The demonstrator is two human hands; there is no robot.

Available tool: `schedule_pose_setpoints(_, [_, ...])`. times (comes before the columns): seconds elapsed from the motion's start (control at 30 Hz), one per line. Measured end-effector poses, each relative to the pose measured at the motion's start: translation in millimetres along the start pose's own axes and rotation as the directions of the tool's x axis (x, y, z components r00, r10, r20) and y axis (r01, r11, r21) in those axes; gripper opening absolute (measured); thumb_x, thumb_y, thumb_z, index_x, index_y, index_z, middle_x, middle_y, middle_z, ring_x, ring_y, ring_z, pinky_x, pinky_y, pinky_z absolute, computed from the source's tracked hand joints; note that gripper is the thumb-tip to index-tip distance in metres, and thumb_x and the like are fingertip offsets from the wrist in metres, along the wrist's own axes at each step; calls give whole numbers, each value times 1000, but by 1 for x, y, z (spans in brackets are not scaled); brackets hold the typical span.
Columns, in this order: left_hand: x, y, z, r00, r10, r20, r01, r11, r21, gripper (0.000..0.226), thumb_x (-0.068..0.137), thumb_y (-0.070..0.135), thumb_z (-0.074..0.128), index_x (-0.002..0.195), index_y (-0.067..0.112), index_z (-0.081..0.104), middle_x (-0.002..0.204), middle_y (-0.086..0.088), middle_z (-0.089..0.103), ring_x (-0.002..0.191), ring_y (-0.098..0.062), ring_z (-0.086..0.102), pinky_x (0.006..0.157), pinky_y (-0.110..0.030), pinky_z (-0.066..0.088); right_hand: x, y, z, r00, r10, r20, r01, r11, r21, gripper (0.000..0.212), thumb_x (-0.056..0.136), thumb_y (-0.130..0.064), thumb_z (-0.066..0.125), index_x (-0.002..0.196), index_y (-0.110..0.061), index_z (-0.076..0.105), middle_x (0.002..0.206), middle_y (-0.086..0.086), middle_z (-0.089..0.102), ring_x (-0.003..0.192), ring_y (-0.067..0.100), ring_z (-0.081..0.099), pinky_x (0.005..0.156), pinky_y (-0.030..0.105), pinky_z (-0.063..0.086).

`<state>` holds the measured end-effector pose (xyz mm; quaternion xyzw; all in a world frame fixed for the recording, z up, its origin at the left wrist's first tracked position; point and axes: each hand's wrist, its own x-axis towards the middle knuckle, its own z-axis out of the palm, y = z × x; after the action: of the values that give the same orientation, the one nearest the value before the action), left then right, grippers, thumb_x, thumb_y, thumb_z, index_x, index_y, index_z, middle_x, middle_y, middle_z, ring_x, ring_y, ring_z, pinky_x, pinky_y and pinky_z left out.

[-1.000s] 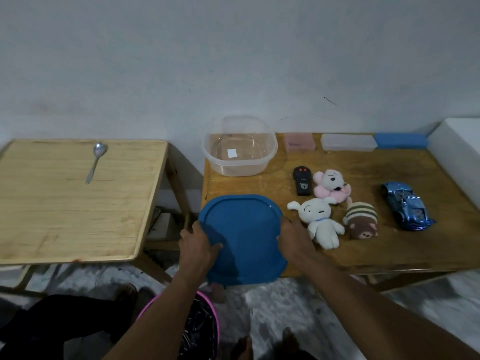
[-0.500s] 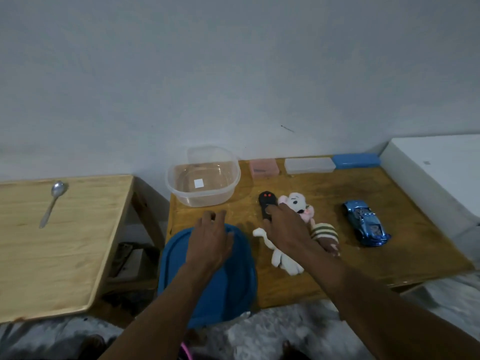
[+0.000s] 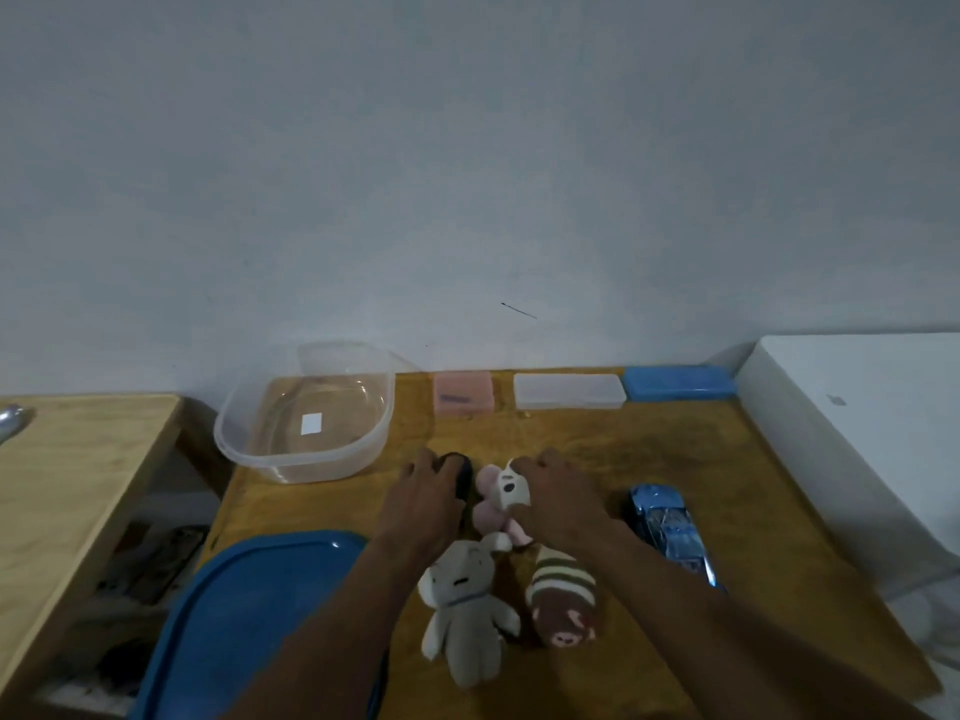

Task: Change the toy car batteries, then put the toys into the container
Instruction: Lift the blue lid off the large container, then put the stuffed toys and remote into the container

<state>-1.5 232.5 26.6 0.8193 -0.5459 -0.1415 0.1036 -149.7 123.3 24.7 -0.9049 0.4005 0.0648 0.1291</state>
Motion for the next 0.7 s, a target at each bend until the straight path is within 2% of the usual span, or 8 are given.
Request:
schedule_pose_setpoints(0.13, [14,5,7,994,-91,66,94,995,-32,53,91,23,58,140,23,35,138,-14,35,121,-34,43,96,-42,46,15,6,8,994,-25,108,20,999,39,65,85,-48,58,141,-33,30,140,8,33,119,34,45,91,44,44])
schedule_pose_setpoints(0.27, [35,5,11,976,-155,156,164,985,-49,66,92,24,60,148,27,25,145,-17,27,125,-37,42,103,-44,43,33,9,15,990,-29,138,14,994,109,67,87,-43,60,145,-30,29,143,9,30,124,33,42,92,41,44])
schedule_pose_setpoints(0.37, [52,4,14,955,-198,222,210,977,-29,75,90,27,62,151,31,18,144,-20,26,119,-37,50,98,-40,46,43,10,18,985,-44,168,22,992,128,68,86,-39,62,145,-30,30,144,9,31,125,31,41,97,41,43])
schedule_pose_setpoints(0.47, [68,10,12,944,-196,265,181,980,80,69,92,32,57,150,23,21,138,-22,38,116,-36,50,92,-36,42,55,16,21,985,-56,165,40,994,101,69,82,-40,64,143,-34,32,142,6,36,122,29,44,97,44,43])
schedule_pose_setpoints(0.57, [80,16,10,950,-184,252,128,966,224,53,91,32,56,138,15,37,123,-10,59,110,-29,56,81,-31,37,65,18,21,980,-75,183,61,995,84,70,80,-37,66,142,-33,35,139,7,40,119,30,46,96,42,43])
schedule_pose_setpoints(0.63, [85,17,13,952,-210,224,159,961,226,47,89,34,59,130,16,45,112,-4,65,101,-24,62,81,-29,42,70,19,20,980,-74,184,56,993,99,69,80,-32,68,142,-31,38,138,7,40,119,29,46,96,38,41])
schedule_pose_setpoints(0.7, [87,17,16,956,-218,195,184,966,182,43,91,33,56,129,16,46,110,-3,66,99,-22,63,79,-28,43,75,20,19,980,-75,182,58,993,100,69,80,-30,69,142,-29,40,138,8,39,120,29,45,96,36,40])
